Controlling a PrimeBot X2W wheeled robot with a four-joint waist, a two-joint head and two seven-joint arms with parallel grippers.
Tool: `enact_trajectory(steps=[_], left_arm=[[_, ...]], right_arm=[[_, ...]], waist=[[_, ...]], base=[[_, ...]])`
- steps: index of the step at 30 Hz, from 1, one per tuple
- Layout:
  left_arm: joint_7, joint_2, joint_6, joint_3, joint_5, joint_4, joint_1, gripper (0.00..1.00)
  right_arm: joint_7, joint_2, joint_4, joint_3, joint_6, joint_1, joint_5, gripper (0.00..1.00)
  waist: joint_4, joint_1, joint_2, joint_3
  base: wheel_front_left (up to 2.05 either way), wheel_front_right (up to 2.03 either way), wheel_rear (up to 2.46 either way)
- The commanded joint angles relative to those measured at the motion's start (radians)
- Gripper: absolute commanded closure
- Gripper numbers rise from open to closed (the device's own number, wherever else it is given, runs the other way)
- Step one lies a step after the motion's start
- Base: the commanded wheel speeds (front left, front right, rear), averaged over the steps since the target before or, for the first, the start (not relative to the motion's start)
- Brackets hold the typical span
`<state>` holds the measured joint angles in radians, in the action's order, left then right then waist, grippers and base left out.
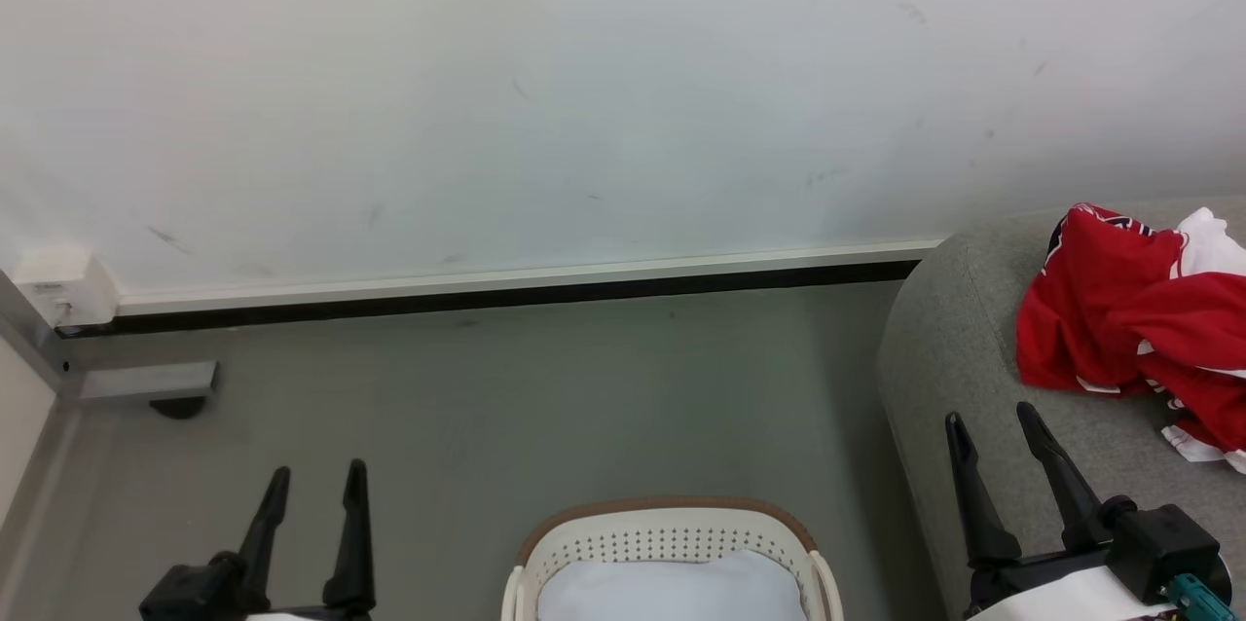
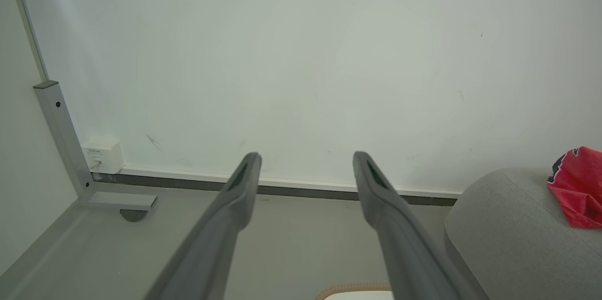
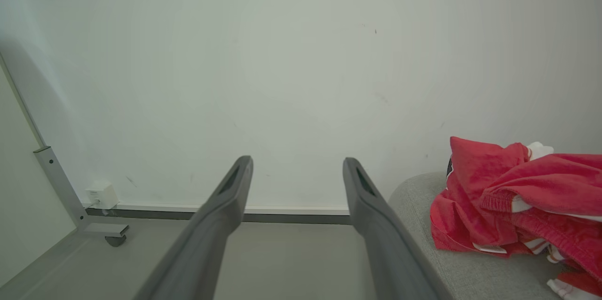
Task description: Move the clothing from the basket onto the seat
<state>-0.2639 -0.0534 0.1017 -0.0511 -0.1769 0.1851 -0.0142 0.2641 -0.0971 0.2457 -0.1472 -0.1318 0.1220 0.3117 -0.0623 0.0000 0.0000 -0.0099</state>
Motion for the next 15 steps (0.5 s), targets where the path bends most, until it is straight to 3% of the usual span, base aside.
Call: enact_trajectory(steps=[1, 13, 14, 15], left_arm=[[-0.001, -0.001, 0.001, -0.003, 0.011, 0.002, -0.007, 0.00], [-0.001, 0.001, 0.019, -0.009, -0.001, 0.014, -0.009, 0.00], [0.000, 0.004, 0.014, -0.006, -0.001, 0.012, -0.002, 1.00], [0.000, 0.005, 0.015, -0.005, -0.001, 0.018, 0.001, 1.00]], right_arm=[[0.000, -0.001, 0.003, -0.001, 0.002, 0.012, 0.009, 0.00], [0.000, 0.003, 0.002, -0.012, 0.002, 0.013, 0.015, 0.00], [0.000, 0.003, 0.000, -0.012, 0.000, 0.001, 0.006, 1.00], [0.000, 0.004, 0.007, -0.012, 0.000, -0.003, 0.005, 1.00]], waist=[[0.000, 0.0000, 0.0000, 0.000], [-0.005, 0.0000, 0.0000, -0.001], [-0.005, 0.0000, 0.0000, -0.001], [-0.005, 0.0000, 0.0000, -0.001]], base=[[0.00, 0.00, 0.00], [0.00, 0.00, 0.00], [0.00, 0.00, 0.00], [0.00, 0.00, 0.00]])
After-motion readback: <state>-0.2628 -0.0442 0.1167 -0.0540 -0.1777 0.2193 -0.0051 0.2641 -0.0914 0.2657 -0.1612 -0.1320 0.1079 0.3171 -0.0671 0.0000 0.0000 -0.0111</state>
